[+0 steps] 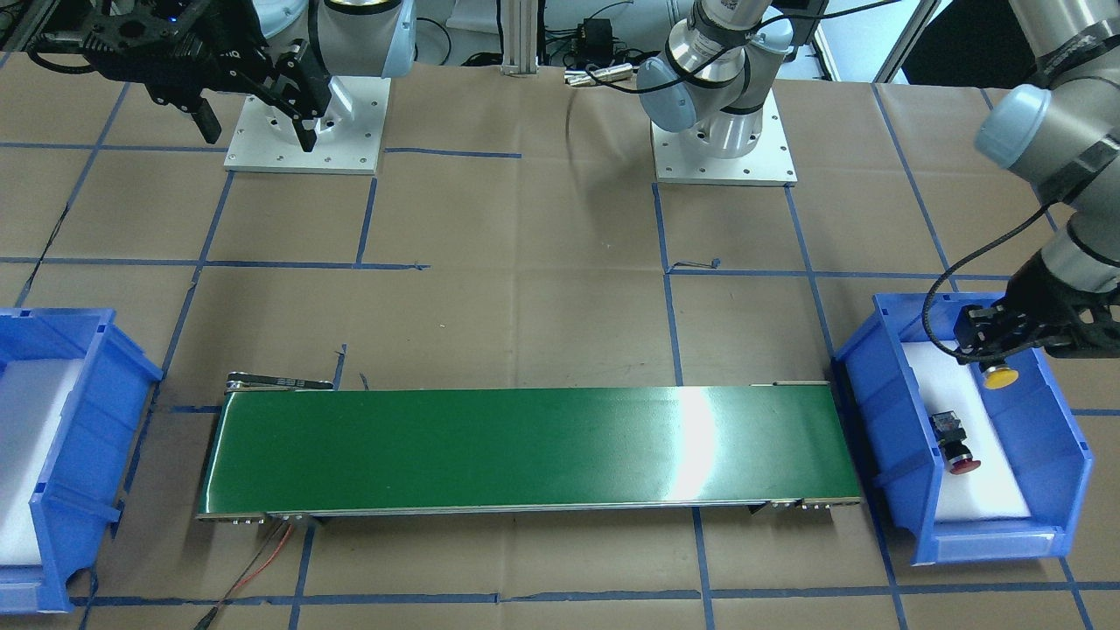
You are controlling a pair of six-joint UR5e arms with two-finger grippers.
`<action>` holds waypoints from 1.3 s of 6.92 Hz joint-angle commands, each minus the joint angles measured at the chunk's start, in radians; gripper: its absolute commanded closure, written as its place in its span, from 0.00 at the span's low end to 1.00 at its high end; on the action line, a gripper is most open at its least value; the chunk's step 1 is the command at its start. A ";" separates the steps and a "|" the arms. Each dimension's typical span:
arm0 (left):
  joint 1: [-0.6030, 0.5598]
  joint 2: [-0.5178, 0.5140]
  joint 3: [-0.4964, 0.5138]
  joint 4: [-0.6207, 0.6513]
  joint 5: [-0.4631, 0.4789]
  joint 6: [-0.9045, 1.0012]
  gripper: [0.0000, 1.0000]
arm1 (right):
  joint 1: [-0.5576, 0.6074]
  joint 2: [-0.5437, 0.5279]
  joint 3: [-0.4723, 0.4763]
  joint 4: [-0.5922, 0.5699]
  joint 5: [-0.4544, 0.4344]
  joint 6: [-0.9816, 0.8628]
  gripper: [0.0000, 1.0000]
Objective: Transport two buttons from left to right
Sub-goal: 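Lift the yellow button and carry it onto the green conveyor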
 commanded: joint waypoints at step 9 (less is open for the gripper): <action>-0.545 -0.194 0.279 -0.224 0.057 -0.470 0.90 | 0.000 0.000 0.000 -0.001 0.000 0.002 0.00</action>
